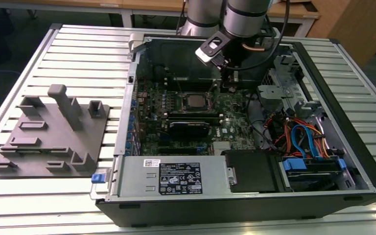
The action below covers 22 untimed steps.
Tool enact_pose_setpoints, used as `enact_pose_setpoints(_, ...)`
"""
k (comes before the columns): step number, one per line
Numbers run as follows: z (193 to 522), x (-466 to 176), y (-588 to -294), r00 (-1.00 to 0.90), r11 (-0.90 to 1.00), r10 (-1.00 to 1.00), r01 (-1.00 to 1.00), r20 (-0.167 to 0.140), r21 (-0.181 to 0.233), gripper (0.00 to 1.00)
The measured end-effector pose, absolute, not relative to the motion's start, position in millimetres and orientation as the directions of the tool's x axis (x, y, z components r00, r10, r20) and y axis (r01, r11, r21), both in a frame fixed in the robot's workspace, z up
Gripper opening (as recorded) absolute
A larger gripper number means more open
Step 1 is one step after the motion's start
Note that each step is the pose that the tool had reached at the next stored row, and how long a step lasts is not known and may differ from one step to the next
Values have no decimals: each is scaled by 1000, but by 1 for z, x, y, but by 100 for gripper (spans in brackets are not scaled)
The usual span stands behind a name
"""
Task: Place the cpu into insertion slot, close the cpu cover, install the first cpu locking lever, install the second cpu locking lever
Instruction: 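Close the cpu cover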
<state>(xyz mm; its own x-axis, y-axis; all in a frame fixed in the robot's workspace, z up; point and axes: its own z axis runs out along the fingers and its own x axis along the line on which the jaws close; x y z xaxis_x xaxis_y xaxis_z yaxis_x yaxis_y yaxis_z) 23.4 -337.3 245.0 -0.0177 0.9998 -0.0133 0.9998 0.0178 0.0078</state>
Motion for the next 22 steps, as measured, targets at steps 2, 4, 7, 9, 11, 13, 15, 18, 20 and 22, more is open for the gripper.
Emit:
enact_pose_setpoints(2, 245, 21, -337, -18, 18, 1000, 1000, -13, 8, 10)
enact_pose_setpoints(4, 245, 21, -337, -18, 18, 1000, 1000, -13, 8, 10)
enact_pose_setpoints(7, 245, 20, -337, -18, 18, 1000, 1000, -13, 8, 10)
enact_pose_setpoints(9, 244, 7, -337, -18, 18, 1000, 1000, -13, 8, 10)
enact_pose_setpoints(11, 244, 7, -337, -18, 18, 1000, 1000, -13, 8, 10)
enact_pose_setpoints(13, 244, 7, -337, -18, 18, 1000, 1000, -13, 8, 10)
enact_pose_setpoints(15, 244, 6, -337, -18, 18, 1000, 1000, -13, 8, 10)
enact_pose_setpoints(18, 244, 6, -337, -18, 18, 1000, 1000, -13, 8, 10)
enact_pose_setpoints(20, 244, 6, -337, -18, 18, 1000, 1000, -13, 8, 10)
enact_pose_setpoints(22, 244, 5, -337, -18, 18, 1000, 1000, -13, 8, 10)
